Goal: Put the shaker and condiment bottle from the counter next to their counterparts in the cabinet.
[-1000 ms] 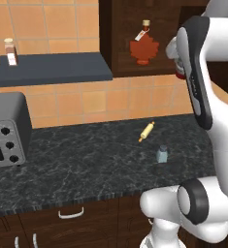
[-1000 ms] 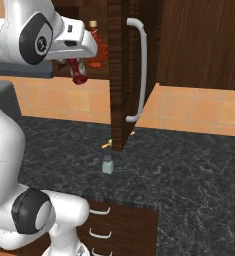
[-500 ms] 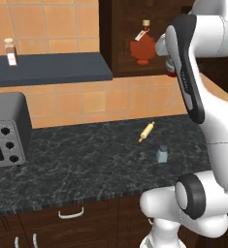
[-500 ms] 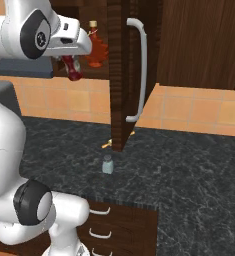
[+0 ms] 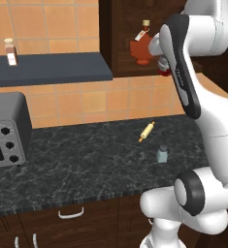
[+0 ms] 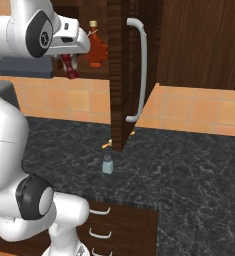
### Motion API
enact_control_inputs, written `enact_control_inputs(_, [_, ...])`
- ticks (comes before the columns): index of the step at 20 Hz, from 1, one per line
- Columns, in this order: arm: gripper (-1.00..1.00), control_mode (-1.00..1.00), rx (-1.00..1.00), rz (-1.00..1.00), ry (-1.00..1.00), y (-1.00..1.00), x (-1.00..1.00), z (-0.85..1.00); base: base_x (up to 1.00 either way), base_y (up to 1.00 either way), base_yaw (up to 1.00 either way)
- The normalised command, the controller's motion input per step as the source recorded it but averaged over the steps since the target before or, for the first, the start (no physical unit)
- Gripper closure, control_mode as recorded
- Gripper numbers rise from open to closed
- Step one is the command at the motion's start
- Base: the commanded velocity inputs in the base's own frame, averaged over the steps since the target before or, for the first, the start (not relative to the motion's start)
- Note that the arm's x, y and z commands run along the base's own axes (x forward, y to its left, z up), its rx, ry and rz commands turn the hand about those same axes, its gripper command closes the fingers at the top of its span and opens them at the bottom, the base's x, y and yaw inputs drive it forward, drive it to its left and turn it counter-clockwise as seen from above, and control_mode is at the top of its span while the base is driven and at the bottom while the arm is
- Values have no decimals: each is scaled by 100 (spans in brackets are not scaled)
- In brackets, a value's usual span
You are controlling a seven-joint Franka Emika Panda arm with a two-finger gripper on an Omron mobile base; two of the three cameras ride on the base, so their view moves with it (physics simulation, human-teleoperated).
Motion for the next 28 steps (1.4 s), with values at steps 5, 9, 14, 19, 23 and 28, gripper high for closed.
enact_control_inputs(5, [100,-100,-1,11,0,14,13,-15,0,0,0])
enact_control_inputs(9, [100,-100,0,4,0,16,21,-4,0,0,0])
enact_control_inputs(14, [100,-100,0,1,0,8,35,-2,0,0,0])
enact_control_inputs(19, [100,-100,0,0,0,9,42,-3,0,0,0])
enact_control_inputs(23, [100,-100,0,0,0,15,44,-11,0,0,0])
enact_control_inputs(28, [100,-100,0,3,0,9,38,-14,0,0,0])
